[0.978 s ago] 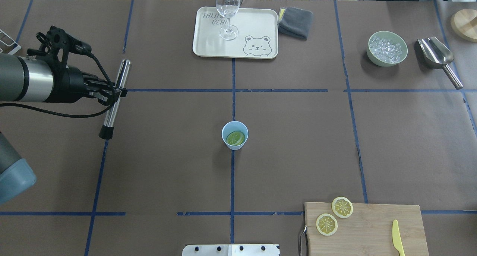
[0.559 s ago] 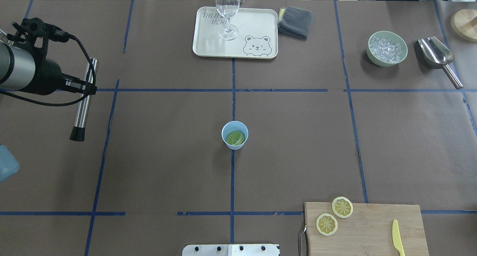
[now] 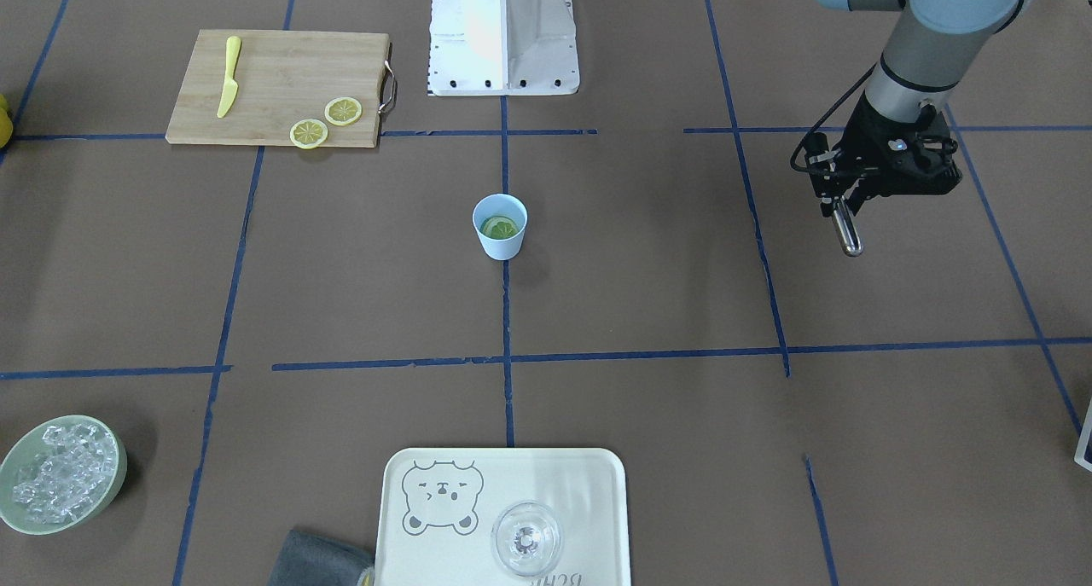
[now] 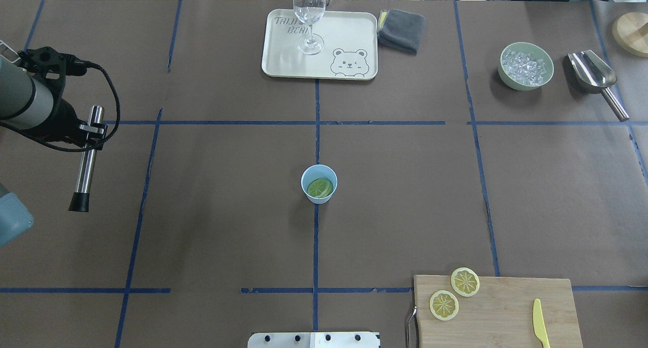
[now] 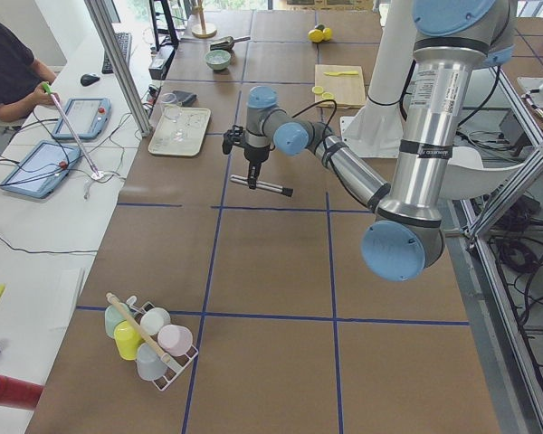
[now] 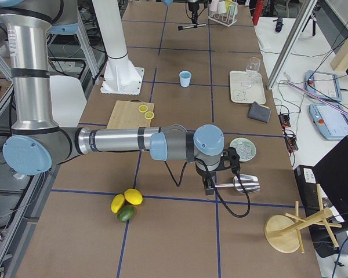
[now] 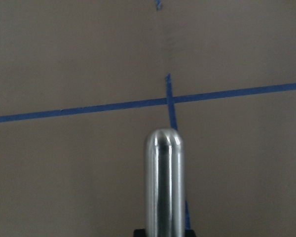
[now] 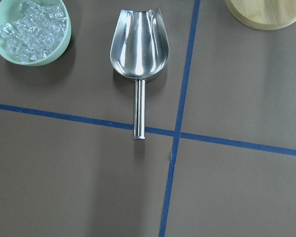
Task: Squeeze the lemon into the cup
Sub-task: 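Set the metal rod down on the table and release it with the left gripper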
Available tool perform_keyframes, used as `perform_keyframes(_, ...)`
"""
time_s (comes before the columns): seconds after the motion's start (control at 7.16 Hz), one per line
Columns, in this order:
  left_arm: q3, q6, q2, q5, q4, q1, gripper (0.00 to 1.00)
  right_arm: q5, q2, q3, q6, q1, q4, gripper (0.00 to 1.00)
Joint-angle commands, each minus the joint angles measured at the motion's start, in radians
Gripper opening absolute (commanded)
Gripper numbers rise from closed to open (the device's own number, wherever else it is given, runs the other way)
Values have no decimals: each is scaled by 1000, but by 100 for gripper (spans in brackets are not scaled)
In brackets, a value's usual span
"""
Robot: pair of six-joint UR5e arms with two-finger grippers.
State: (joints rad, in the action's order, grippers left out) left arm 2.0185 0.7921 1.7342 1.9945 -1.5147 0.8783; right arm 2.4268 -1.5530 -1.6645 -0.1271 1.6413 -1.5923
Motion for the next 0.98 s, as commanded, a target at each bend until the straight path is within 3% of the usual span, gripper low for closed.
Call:
perform_keyframes(0.0, -123, -13, 14, -3, 13, -5, 0, 0, 1, -11, 0, 0, 0, 100)
perform_keyframes(0.42, -259, -13, 21, -11, 10, -7, 0, 0, -10, -24, 0, 0, 0, 100)
perform_keyframes(0.84, -297, -10, 21, -58, 7, -50, 0, 0, -13, -24, 0, 0, 0, 100)
